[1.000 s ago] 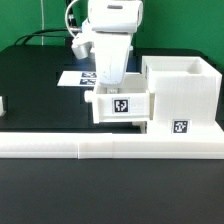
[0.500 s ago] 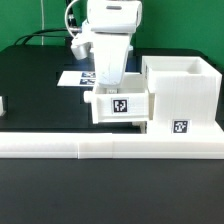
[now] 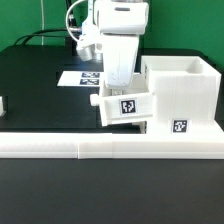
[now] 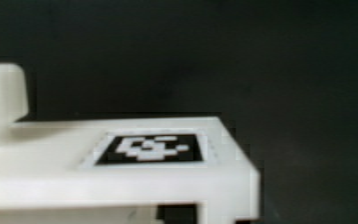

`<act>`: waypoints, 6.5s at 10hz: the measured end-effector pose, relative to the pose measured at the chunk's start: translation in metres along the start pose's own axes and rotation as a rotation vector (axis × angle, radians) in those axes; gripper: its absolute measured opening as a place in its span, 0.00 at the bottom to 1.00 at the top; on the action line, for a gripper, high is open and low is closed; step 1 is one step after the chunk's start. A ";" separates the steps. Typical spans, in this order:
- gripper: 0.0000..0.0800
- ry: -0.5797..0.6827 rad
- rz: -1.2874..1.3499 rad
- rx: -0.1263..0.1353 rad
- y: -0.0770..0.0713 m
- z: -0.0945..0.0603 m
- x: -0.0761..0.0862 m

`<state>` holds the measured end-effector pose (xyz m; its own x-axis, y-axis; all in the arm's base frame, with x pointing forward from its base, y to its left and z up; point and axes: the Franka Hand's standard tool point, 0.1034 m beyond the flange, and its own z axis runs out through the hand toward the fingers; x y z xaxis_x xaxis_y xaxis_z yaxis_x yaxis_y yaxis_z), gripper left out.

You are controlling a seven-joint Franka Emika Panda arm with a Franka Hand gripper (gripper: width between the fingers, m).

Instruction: Assemble drawer

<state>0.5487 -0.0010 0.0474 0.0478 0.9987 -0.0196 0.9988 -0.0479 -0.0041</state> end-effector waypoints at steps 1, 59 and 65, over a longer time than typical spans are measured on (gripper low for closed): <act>0.05 -0.002 -0.001 0.009 -0.001 0.000 0.000; 0.81 0.192 0.118 0.167 0.009 -0.019 0.023; 0.81 0.160 0.103 0.214 -0.002 -0.031 -0.037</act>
Offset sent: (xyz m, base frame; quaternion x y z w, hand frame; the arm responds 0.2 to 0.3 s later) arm 0.0072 0.0124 0.0040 -0.0228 -0.0316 -0.0696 0.9968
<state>0.5447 -0.0369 0.0791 0.1657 0.9779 0.1273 0.9658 -0.1348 -0.2216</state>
